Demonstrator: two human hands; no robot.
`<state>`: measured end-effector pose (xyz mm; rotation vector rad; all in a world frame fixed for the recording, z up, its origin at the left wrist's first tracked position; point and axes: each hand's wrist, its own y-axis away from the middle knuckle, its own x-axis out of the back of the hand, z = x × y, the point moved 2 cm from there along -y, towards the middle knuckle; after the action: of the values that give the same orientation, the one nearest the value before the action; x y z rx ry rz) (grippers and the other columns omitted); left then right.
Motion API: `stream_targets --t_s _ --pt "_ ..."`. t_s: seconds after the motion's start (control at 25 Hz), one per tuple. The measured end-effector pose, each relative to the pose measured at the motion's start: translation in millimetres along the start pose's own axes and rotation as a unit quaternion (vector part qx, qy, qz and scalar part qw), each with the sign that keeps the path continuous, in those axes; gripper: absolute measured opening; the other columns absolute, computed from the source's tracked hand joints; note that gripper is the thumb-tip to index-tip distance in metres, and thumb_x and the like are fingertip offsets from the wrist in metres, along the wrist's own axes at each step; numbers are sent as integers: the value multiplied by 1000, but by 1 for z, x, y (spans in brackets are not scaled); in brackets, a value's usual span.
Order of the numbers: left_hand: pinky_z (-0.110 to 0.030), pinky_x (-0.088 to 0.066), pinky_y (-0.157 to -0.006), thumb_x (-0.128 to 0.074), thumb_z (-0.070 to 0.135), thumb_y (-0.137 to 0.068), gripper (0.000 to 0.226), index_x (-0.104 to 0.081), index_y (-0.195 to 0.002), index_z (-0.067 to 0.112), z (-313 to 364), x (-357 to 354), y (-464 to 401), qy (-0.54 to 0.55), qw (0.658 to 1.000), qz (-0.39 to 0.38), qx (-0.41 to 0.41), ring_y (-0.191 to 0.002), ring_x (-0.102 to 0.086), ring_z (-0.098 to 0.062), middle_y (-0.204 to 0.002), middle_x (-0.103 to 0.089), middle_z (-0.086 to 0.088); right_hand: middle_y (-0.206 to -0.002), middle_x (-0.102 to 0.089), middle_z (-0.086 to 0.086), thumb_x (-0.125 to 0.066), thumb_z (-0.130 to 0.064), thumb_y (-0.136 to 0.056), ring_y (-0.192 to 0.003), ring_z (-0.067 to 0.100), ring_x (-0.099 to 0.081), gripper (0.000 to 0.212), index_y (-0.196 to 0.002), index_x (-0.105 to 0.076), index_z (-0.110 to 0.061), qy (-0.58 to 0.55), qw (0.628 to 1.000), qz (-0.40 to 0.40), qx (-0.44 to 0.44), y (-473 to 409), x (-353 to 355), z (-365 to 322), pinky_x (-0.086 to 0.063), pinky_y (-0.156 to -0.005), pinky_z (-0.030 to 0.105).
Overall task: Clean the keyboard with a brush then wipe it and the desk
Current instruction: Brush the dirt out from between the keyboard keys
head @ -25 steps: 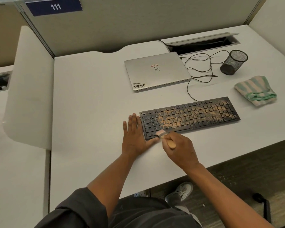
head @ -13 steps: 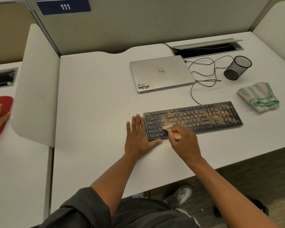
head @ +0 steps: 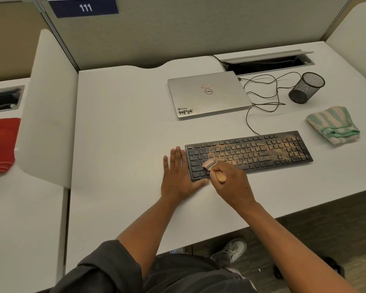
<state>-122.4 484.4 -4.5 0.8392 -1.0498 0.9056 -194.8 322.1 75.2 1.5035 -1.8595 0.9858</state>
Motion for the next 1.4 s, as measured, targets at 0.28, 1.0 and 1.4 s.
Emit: stream_targets --t_s 0.28,1.0,1.4 --pt "-51 14 -124 -7 102 -68 136 7 -160 3 0 -1 -1 -1 1000 7 -1 -155 20 -27 -168 14 -17 -71 -65 -13 -68 -8 -84 -64 3 -58 11 -80 -68 -19 -45 998 -47 -6 -7 25 7 -37 -53 10" --pt "-53 13 -124 -21 99 -73 133 7 -160 2 0 -3 -1 -5 1000 6 5 -155 20 -28 -168 13 -19 -85 -73 -2 -63 -13 -80 -73 23 -69 12 -85 -71 -21 -114 970 -53 -209 -56 13 2 -59 -63 35" --pt "-53 12 -124 -23 99 -72 134 5 -160 2 1 -3 -2 -2 1000 6 9 -155 19 -28 -168 12 -18 -76 -74 16 -57 -4 -92 -57 19 -68 12 -96 -67 -7 -271 901 12 -338 -59 3 5 -61 -56 31"
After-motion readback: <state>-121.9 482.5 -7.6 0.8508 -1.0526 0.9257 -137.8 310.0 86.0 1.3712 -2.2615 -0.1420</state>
